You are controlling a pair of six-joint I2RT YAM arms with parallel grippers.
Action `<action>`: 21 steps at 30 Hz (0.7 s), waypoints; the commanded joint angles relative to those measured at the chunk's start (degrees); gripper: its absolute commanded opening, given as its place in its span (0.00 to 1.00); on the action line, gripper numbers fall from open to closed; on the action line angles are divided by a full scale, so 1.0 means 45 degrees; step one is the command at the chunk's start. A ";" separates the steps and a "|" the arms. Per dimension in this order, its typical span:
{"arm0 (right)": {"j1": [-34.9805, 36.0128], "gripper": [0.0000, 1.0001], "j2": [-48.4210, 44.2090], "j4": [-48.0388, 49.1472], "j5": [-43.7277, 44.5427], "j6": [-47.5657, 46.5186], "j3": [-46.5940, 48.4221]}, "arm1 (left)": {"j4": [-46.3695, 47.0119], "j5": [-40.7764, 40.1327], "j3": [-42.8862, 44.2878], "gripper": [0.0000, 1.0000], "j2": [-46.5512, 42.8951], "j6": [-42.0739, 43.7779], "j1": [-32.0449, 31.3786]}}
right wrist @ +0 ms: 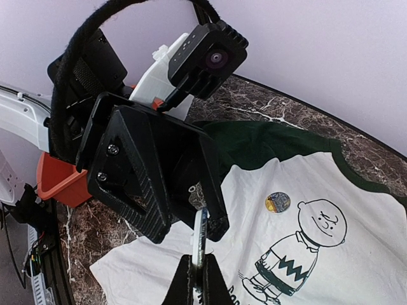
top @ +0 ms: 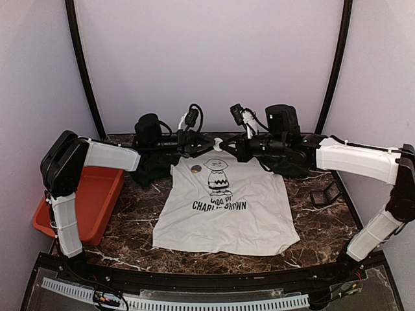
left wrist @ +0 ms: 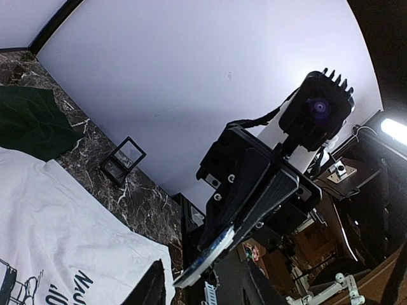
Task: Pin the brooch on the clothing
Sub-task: Open the brooch at the center of the board.
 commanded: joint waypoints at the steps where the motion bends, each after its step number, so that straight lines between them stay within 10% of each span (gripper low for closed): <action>1: 0.0121 0.00 -0.0409 0.0498 -0.0024 0.0001 0.0223 | 0.0625 0.0261 -0.0300 0.40 -0.0111 -0.0166 0.0029; 21: 0.0177 0.00 -0.0374 0.0577 -0.0261 0.0143 0.0389 | 0.1179 0.0330 -0.0477 0.36 0.0029 -0.0539 0.0000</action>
